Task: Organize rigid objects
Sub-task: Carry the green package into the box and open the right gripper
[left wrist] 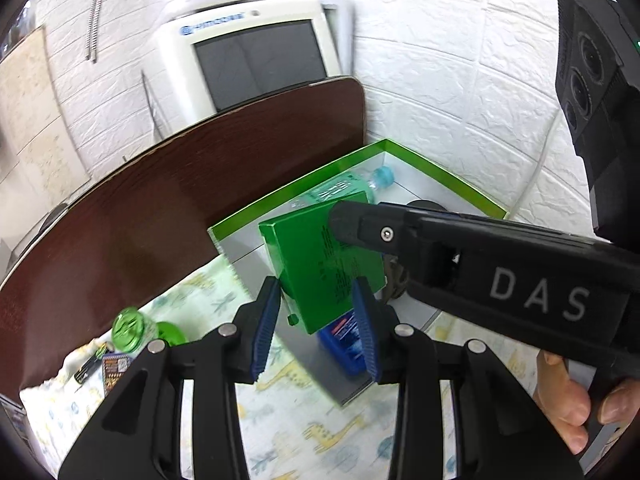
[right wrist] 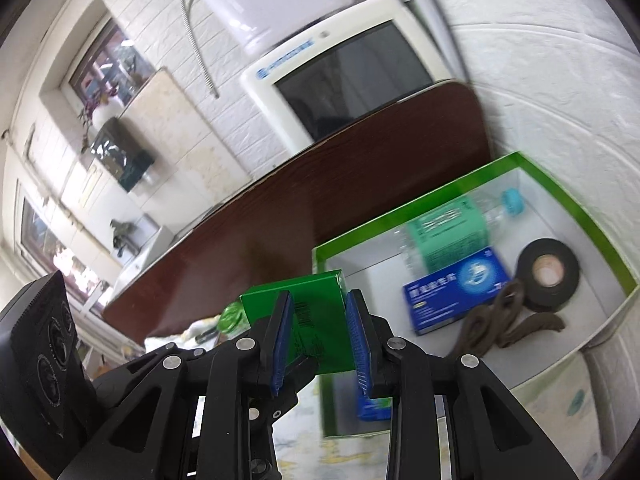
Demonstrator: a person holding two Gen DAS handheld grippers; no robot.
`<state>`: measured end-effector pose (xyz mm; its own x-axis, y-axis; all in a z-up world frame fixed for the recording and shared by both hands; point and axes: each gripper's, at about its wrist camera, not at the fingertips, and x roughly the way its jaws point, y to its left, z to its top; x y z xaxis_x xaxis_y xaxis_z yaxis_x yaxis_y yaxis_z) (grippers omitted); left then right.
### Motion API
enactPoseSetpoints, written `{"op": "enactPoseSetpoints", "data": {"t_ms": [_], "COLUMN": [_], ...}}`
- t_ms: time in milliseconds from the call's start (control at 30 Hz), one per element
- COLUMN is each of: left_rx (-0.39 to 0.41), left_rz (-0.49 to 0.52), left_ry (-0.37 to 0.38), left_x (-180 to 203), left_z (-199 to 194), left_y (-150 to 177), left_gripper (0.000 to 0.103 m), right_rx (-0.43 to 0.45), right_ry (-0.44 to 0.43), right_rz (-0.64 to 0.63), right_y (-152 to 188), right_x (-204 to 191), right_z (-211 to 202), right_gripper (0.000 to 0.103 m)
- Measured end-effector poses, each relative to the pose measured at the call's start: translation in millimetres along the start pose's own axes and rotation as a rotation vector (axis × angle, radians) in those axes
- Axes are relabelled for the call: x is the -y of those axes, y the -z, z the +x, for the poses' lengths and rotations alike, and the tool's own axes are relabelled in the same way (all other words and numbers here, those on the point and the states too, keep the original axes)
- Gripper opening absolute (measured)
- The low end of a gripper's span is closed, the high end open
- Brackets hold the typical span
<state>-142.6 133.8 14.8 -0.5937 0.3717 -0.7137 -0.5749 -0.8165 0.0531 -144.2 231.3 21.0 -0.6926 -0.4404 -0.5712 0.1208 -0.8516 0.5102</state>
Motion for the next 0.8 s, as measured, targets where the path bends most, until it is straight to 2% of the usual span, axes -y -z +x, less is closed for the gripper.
{"op": "enactPoseSetpoints", "data": {"t_ms": [167, 433, 800], "left_rx": [-0.022, -0.065, -0.098], "left_rz": [0.03, 0.068, 0.042], "left_ry": [0.017, 0.039, 0.027], "left_x": [21, 44, 35], "left_z": [18, 43, 60], "left_y": [-18, -27, -29], "left_gripper": [0.035, 0.035, 0.036], "right_rx": [0.025, 0.032, 0.026], "right_ry": [0.028, 0.053, 0.066], "right_rz": [0.042, 0.117, 0.155], "right_y": [-7, -17, -21], "right_x": [29, 72, 96], "right_z": [-6, -3, 9], "right_gripper": [0.031, 0.031, 0.031]}}
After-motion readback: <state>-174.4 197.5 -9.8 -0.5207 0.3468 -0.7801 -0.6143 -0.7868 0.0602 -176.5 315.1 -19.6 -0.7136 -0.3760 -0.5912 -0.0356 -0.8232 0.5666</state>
